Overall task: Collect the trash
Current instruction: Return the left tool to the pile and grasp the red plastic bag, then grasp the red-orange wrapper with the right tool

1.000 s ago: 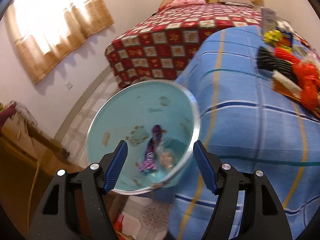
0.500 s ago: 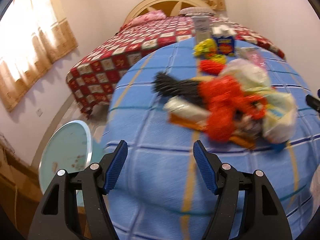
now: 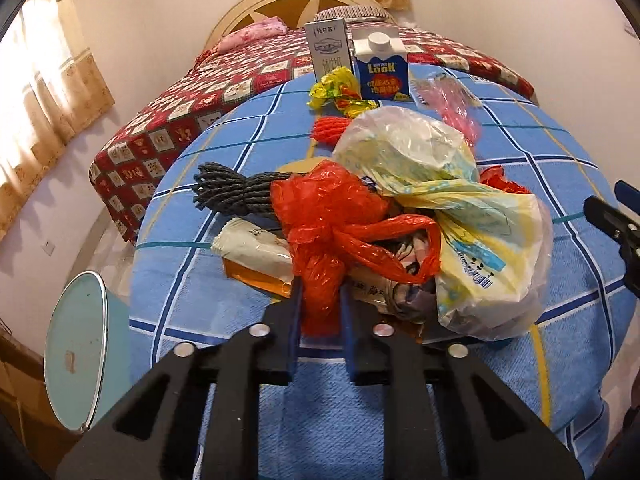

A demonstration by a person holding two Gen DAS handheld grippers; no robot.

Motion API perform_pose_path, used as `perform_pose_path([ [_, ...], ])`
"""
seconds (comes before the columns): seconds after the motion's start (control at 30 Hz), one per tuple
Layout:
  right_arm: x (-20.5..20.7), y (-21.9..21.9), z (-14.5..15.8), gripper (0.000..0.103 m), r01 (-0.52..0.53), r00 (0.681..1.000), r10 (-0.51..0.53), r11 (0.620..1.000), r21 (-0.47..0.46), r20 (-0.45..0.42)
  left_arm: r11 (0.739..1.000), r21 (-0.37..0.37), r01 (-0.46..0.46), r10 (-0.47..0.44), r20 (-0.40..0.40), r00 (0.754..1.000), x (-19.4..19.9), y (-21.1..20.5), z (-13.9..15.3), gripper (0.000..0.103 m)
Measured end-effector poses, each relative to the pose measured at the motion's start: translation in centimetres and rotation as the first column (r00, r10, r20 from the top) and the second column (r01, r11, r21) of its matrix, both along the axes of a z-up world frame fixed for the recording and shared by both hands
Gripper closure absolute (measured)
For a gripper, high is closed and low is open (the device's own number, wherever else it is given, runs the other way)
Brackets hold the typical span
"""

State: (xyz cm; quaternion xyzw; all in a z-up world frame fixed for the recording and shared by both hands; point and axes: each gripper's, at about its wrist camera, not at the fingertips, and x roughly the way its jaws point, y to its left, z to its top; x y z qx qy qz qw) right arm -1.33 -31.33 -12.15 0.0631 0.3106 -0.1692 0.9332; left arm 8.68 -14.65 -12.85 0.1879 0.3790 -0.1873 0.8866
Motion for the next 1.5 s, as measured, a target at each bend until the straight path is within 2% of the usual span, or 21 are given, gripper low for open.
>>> perform_pose_path([
  [0.1, 0.8, 0.5, 0.1, 0.034, -0.016, 1.0, 0.016, 1.0, 0.003, 0.003, 1.0, -0.022, -0.002, 0.002, 0.012, 1.0, -0.3, 1.0, 1.3, 0.091],
  [0.17, 1.5, 0.9, 0.3, 0.034, -0.028, 1.0, 0.028, 1.0, -0.002, 0.005, 0.999, -0.039, -0.003, 0.005, 0.056, 0.998, -0.8, 2.0, 3.0, 0.091],
  [0.33, 4.2, 2.0, 0.5, 0.035, -0.072, 0.997, 0.072, 0.997, 0.0, -0.034, 0.998, -0.001, -0.063, 0.063, 0.167, 0.984, -1.0, 4.8, 5.6, 0.091],
  [0.4, 5.2, 2.4, 0.1, 0.035, -0.09, 0.994, 0.09, 0.996, 0.001, -0.065, 0.995, 0.02, -0.093, 0.088, 0.183, 0.979, -0.6, 5.8, 5.6, 0.091],
  [0.53, 6.8, 2.8, -1.1, 0.04, -0.125, 0.984, 0.128, 0.992, 0.034, -0.125, 0.985, 0.059, -0.159, 0.148, 0.158, 0.976, 0.7, 8.9, 4.3, 0.091],
  [0.57, 7.1, 2.8, -1.4, 0.048, -0.133, 0.98, 0.138, 0.99, 0.044, -0.14, 0.983, 0.069, -0.173, 0.161, 0.15, 0.976, 1.0, 9.7, 3.9, 0.091],
  [0.63, 7.6, 2.7, -2.1, 0.055, -0.153, 0.972, 0.165, 0.985, 0.083, -0.166, 0.978, 0.083, -0.189, 0.176, 0.14, 0.974, 1.2, 10.8, 3.3, 0.091],
  [0.73, 8.0, 2.7, -2.5, 0.073, -0.181, 0.965, 0.201, 0.975, 0.125, -0.169, 0.974, 0.093, -0.205, 0.193, 0.131, 0.973, 1.4, 12.0, 2.8, 0.091],
  [0.83, 7.8, 3.1, -2.3, 0.089, -0.201, 0.96, 0.221, 0.971, 0.126, -0.17, 0.972, 0.087, -0.217, 0.205, 0.131, 0.97, 1.5, 12.9, 2.8, 0.091],
  [0.97, 6.5, 3.3, -1.5, 0.094, -0.205, 0.967, 0.219, 0.973, 0.11, -0.132, 0.972, 0.073, -0.225, 0.213, 0.141, 0.967, 1.4, 13.2, 3.2, 0.091],
  [1.23, 3.3, 1.1, 1.4, 0.096, -0.123, 0.992, 0.126, 0.989, 0.087, -0.029, 0.97, 0.061, -0.236, 0.223, 0.175, 0.959, 0.9, 13.7, 4.4, 0.091],
  [1.5, 1.7, 0.1, 5.1, 0.096, -0.099, 0.994, 0.096, 0.993, 0.071, 0.05, 0.96, 0.062, -0.274, 0.257, 0.2, 0.946, 1.1, 15.3, 5.2, 0.091],
])
